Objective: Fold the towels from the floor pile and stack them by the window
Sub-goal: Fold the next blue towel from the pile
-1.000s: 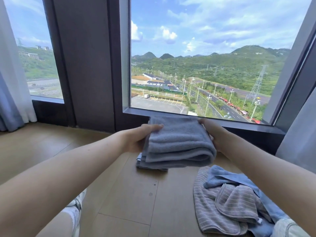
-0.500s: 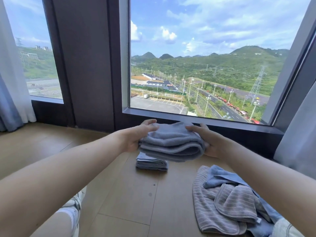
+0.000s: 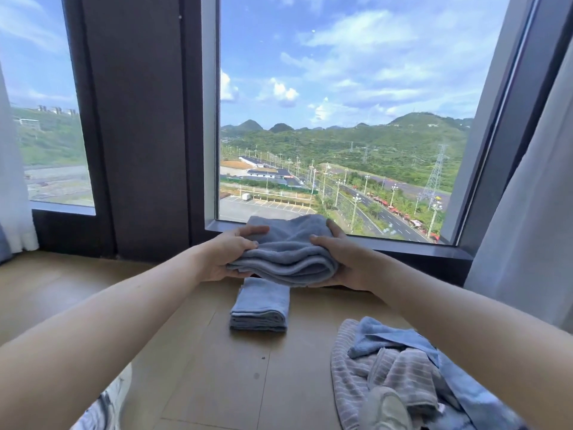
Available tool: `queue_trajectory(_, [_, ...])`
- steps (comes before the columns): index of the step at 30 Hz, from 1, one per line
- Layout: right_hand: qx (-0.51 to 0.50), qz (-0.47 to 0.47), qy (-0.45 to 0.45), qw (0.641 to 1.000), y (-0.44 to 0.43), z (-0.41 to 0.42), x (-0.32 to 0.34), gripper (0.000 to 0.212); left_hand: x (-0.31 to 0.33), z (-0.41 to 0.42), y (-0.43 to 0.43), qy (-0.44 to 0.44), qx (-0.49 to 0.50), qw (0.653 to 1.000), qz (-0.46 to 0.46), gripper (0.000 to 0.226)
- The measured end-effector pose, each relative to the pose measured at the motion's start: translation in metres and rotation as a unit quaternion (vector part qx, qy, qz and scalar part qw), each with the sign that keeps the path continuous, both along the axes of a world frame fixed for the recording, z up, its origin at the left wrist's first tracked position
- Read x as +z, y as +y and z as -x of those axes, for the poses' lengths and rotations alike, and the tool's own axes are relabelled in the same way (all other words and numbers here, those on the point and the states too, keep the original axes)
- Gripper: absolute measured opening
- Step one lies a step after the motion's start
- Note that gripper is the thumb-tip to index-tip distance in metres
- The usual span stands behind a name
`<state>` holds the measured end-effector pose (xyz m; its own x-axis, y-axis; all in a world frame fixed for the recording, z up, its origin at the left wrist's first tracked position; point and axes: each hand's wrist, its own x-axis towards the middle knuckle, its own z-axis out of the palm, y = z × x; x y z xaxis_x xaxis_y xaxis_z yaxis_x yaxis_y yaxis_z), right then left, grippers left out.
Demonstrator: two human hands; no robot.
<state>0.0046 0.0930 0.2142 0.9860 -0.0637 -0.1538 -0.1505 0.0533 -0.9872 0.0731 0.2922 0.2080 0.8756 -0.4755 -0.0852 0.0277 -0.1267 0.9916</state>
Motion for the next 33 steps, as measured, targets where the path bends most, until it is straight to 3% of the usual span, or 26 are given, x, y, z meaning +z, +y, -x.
queue_trajectory(6, [-0.087,-0.110,-0.050,0.989,-0.003,-0.032,-0.035,0.067,-0.022,-0.027,-0.008,0.007,0.041,0.999,0.026,0.028])
queue_trajectory(20, [-0.127,-0.092,-0.064,0.986,-0.029,-0.204,-0.182,0.063,-0.166,-0.206,-0.044,-0.126,0.085,0.986,-0.075,0.039])
queue_trajectory(28, [-0.115,-0.056,-0.041,0.991,-0.039,-0.276,-0.300,0.057,-0.281,-0.282,-0.058,-0.119,0.102,0.974,-0.165,0.039])
queue_trajectory(32, [-0.127,0.028,-0.040,0.991,-0.041,-0.278,-0.336,0.049,-0.333,-0.282,-0.064,-0.152,0.128,0.948,-0.247,0.039])
queue_trajectory(33, [-0.139,0.094,-0.050,0.985,-0.039,-0.279,-0.340,0.048,-0.340,-0.280,-0.066,-0.149,0.147,0.943,-0.260,0.040])
